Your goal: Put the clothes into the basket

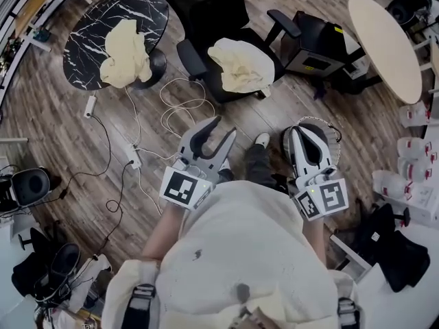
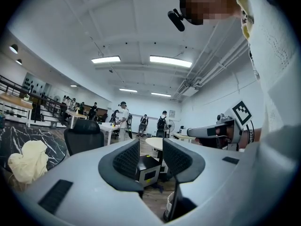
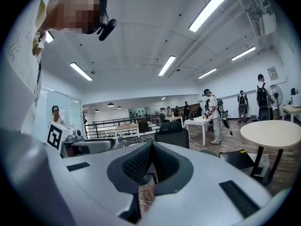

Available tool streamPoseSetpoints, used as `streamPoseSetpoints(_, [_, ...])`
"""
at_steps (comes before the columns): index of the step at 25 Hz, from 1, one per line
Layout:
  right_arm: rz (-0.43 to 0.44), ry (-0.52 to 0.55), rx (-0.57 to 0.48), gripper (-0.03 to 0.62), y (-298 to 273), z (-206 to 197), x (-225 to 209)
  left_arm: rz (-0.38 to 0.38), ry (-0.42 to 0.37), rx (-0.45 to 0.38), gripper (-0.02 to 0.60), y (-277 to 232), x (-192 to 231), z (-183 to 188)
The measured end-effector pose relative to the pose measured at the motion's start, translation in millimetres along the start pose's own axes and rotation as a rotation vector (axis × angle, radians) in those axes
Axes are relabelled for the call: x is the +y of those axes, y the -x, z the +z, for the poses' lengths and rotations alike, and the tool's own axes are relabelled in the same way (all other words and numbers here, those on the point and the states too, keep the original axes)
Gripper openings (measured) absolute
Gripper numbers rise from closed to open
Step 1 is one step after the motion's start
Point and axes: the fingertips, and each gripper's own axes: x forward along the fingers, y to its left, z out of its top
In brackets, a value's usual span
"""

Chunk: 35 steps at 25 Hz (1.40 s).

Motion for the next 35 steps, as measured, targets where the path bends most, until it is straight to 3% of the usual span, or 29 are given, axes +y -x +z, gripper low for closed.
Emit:
streamPoseSetpoints(8, [0.033, -0.009, 0.001, 0.008, -43, 7, -54, 0.031, 0.018, 0.019, 0.166, -62, 21, -4])
streamPoseSetpoints(22, [0.118, -0.02, 0.017, 0.008, -139, 40, -226, 0.107, 0.007, 0.052, 0.167, -249, 46, -5])
streamPoseSetpoints(35, [0.224, -0.039, 0.029, 0.008, -171, 37, -361, 0.237, 0.006, 0.173, 0.179, -369, 46, -67])
